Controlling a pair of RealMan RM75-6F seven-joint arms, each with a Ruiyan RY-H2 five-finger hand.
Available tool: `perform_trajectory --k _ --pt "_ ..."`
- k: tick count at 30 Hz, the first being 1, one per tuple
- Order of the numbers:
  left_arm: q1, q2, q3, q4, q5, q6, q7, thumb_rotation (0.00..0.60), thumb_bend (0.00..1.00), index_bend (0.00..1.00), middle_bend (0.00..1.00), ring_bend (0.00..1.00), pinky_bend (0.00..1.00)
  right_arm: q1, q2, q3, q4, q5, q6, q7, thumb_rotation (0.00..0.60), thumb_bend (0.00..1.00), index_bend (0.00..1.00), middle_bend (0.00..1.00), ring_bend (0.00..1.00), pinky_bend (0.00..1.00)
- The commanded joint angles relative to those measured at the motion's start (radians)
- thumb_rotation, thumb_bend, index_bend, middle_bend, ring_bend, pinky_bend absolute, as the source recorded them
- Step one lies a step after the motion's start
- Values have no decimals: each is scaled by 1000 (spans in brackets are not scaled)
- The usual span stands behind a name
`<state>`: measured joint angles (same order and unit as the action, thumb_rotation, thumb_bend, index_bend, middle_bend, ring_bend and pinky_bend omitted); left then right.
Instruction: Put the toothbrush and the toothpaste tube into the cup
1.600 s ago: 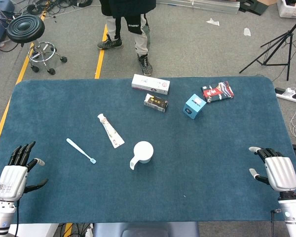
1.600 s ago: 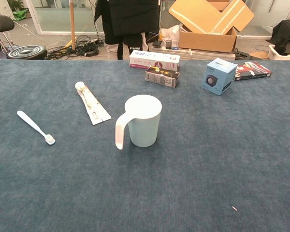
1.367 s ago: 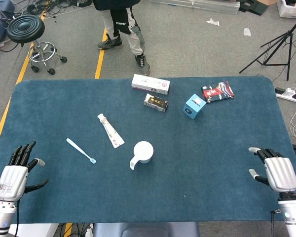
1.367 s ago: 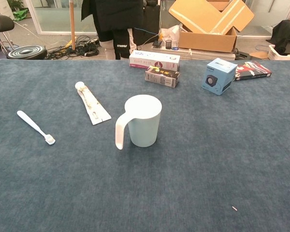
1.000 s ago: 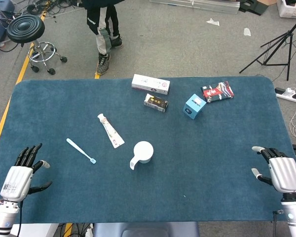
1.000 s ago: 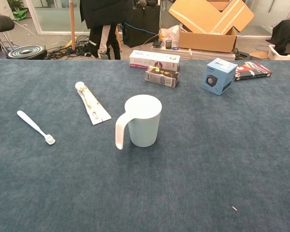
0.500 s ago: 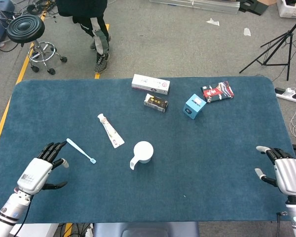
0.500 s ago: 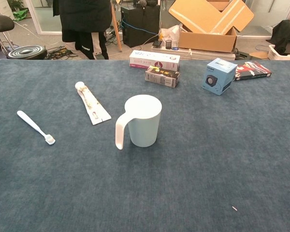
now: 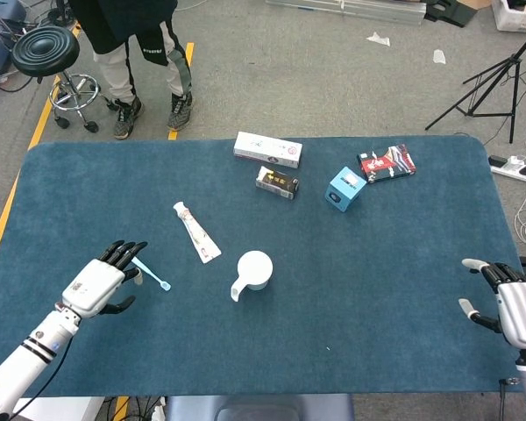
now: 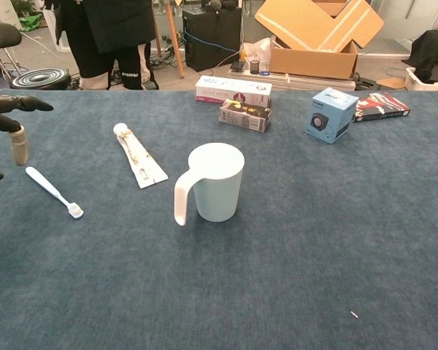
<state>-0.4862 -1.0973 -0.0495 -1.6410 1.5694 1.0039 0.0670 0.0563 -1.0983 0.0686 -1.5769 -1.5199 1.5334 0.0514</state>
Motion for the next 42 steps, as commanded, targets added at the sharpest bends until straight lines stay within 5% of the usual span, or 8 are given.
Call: perform_trajectory --k 1,4,12,26,42 --pt "-39 10 -10 -6 -70 -75 54 600 874 364 0 0 0 0 4 0 1 -2 -1 11 600 157 333 418 339 473" --pt "-56 16 -7 -5 -122 -125 104 600 996 290 0 0 0 1 6 -1 2 -5 -3 16 600 157 333 418 339 473" --pt "-103 6 -8 -8 -296 -202 293 600 1000 91 0 0 0 2 5 -5 1 -13 -6 10 600 158 333 418 339 473" --pt "-176 -61 32 54 -545 -221 547 600 1000 98 0 0 0 3 7 -5 1 -12 -11 10 600 158 333 418 339 473" --pt "-221 -139 74 132 -629 -210 612 600 1000 91 0 0 0 2 6 -8 0 -22 -8 9 600 158 333 418 339 473"
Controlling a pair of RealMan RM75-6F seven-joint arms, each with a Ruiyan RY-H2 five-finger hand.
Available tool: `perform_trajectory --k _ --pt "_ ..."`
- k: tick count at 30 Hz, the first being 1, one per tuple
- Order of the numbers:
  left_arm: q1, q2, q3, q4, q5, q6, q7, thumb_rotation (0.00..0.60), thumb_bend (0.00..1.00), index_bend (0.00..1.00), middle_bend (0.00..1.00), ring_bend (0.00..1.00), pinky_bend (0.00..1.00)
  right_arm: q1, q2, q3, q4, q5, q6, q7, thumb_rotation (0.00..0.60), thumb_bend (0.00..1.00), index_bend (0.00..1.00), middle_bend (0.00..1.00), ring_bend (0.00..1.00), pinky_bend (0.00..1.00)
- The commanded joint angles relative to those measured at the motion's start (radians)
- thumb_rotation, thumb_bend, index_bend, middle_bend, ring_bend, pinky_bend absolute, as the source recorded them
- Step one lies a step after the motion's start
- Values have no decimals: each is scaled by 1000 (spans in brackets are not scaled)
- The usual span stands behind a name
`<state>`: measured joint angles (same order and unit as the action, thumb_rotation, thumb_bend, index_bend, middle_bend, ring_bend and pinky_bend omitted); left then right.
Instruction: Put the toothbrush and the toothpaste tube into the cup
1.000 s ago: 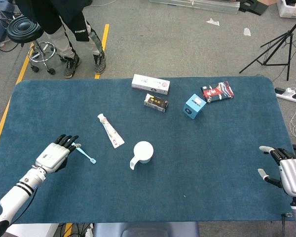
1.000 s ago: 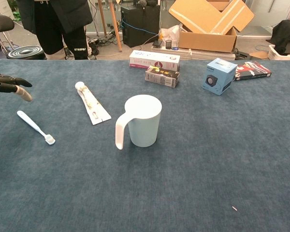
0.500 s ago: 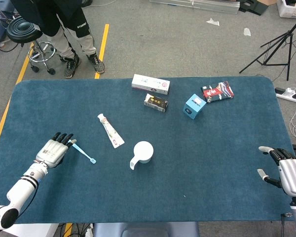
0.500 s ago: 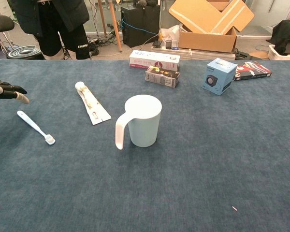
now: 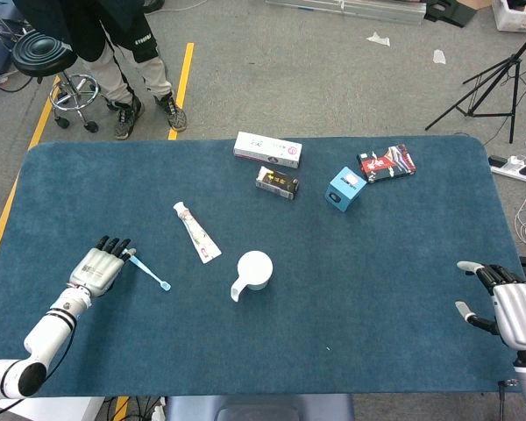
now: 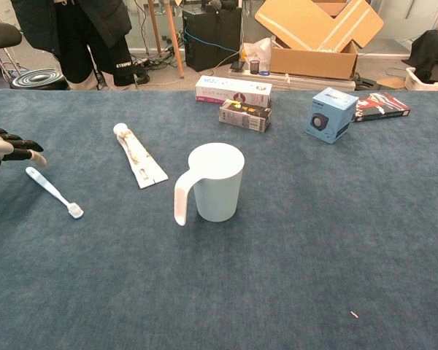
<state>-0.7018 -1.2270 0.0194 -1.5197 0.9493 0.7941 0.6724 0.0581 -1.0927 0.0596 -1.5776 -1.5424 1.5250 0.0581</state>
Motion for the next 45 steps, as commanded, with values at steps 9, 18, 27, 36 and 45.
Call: perform_trajectory --k 9,18,27,36,45 --pt "-25 -48 13 65 -48 -2 8 600 1000 91 0 0 0 0 2 2 1 2 -1 6 600 158 333 418 339 473" --pt "-37 -80 23 109 -56 -17 -7 600 1000 91 0 0 0 2 2 3 2 6 -6 3 600 157 333 418 339 473" --pt "-41 -89 39 128 -65 -18 -13 600 1000 91 0 0 0 2 3 1 2 3 -5 6 600 158 333 418 339 473" --pt "-37 -75 53 122 -77 -9 -13 600 1000 93 0 0 0 3 0 1 1 5 -10 -7 600 158 333 418 339 473" --pt "-36 -73 66 115 -105 8 11 600 1000 108 0 0 0 3 0 0 0 7 -11 -9 600 158 333 418 339 473"
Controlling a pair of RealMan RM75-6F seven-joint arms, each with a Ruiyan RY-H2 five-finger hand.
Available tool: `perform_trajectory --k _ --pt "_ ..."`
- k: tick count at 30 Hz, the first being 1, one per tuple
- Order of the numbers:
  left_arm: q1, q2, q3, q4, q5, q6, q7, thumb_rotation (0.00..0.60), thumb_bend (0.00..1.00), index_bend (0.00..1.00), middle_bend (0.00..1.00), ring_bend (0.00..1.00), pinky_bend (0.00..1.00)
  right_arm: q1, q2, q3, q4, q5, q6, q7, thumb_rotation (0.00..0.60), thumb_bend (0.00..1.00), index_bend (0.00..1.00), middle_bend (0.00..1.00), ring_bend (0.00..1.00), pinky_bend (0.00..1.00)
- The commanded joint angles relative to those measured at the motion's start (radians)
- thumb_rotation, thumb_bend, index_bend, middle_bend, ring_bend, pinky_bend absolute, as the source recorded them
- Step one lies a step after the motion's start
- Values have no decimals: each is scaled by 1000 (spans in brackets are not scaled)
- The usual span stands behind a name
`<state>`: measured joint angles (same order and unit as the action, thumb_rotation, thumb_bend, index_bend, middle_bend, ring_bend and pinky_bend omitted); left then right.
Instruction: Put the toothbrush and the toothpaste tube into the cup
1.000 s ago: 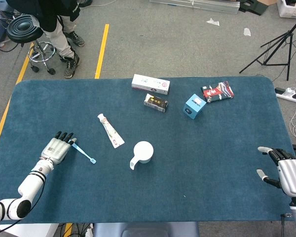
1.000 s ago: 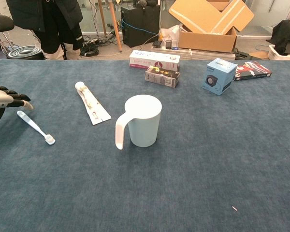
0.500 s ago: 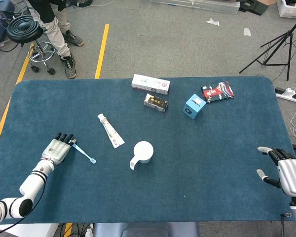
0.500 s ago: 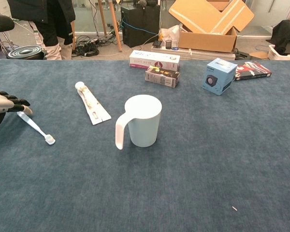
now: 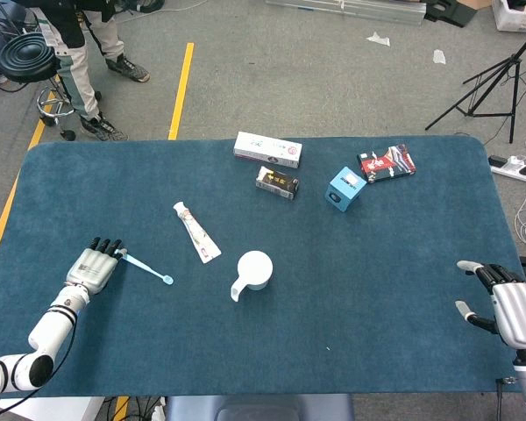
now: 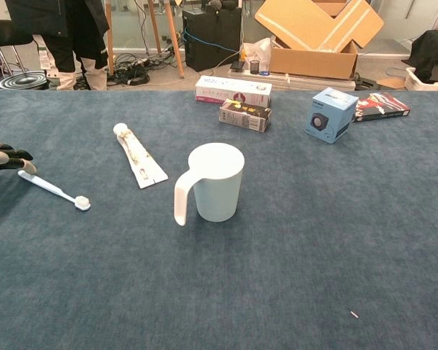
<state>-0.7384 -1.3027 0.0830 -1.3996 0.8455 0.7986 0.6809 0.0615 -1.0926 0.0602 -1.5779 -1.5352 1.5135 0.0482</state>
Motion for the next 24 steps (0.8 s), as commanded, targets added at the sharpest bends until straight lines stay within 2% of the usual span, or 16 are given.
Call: perform_trajectory --k 1,18,21,24 --pt "1 5 5 -9 -2 5 5 600 1000 112 0 0 0 0 0 0 0 -1 1 1 600 158 333 418 339 473" --pt "7 64 53 -136 -5 60 73 600 1000 210 0 0 0 1 0 -1 0 1 -3 -4 600 157 333 418 339 473" --pt "11 74 50 -158 11 75 61 600 1000 210 0 0 0 2 -1 -1 0 2 -5 -7 600 158 333 418 339 473" --pt "19 79 25 -171 31 94 16 600 986 185 0 0 0 2 -2 -2 -1 2 -7 -11 600 158 333 418 339 473"
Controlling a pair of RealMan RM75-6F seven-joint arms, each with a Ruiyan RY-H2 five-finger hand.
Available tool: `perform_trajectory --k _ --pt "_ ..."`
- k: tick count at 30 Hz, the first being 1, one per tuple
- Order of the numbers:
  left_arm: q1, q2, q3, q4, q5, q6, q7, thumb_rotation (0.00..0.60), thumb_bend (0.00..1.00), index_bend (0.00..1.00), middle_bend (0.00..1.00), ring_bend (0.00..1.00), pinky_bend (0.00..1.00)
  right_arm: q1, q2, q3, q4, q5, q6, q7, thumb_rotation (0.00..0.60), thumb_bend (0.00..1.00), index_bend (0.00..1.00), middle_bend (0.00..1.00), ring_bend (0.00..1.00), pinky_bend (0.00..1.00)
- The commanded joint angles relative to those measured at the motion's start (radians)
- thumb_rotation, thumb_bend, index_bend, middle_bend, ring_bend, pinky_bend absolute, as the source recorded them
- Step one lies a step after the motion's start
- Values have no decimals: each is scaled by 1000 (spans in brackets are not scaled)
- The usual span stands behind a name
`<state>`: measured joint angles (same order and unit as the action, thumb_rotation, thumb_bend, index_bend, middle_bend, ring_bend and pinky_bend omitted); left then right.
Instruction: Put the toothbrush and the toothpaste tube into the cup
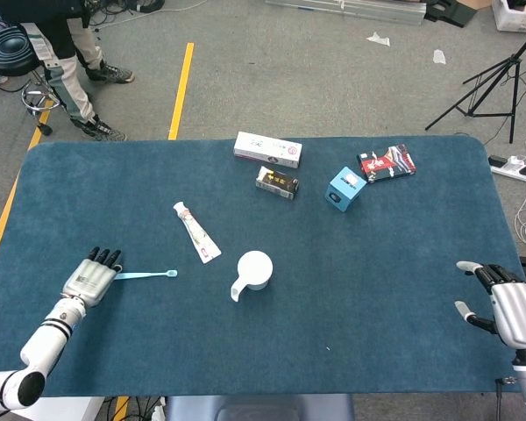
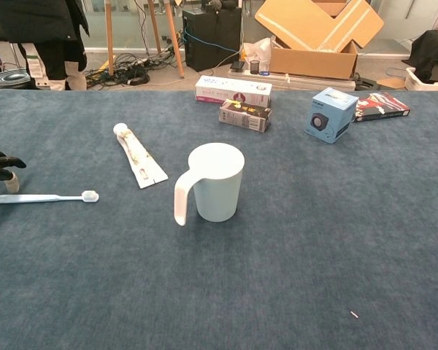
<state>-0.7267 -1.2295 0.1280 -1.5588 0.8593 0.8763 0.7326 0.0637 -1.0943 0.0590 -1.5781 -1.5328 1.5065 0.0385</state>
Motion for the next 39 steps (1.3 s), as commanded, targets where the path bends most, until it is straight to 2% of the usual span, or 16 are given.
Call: perform_trajectory --k 1,2,5,8,13,21,25,34,39 --pt "11 6 -33 -13 25 28 -58 600 948 179 0 0 0 0 0 -1 -1 -1 0 -1 600 158 333 418 339 473" --pt "16 2 -44 -11 34 39 -77 600 859 175 0 0 0 0 0 -1 -1 -1 0 -1 600 158 333 418 339 473" --pt "32 -13 -79 -2 57 64 -150 600 487 189 0 0 0 -1 0 0 -1 0 2 3 600 157 333 418 339 473" --pt "46 -30 -108 10 70 73 -219 600 237 271 0 0 0 -1 2 1 0 1 3 8 600 158 333 418 339 473" --pt "56 -53 -133 27 61 53 -282 600 98 374 0 0 0 -2 3 2 1 1 5 15 600 158 333 418 339 473" --pt "74 -113 -153 74 72 92 -297 600 72 487 0 0 0 -1 2 1 2 -1 3 11 600 158 333 418 339 473" --pt "76 -137 -172 82 42 101 -287 600 73 509 0 0 0 0 0 -1 1 -2 2 3 600 158 333 418 339 473" --pt "63 -161 -205 93 -55 51 -288 600 73 515 0 0 0 -1 1 0 1 0 2 5 600 157 333 418 339 473" --pt "61 -176 -209 113 -69 36 -295 600 200 514 0 0 0 -1 1 0 1 0 2 6 600 157 333 418 339 473"
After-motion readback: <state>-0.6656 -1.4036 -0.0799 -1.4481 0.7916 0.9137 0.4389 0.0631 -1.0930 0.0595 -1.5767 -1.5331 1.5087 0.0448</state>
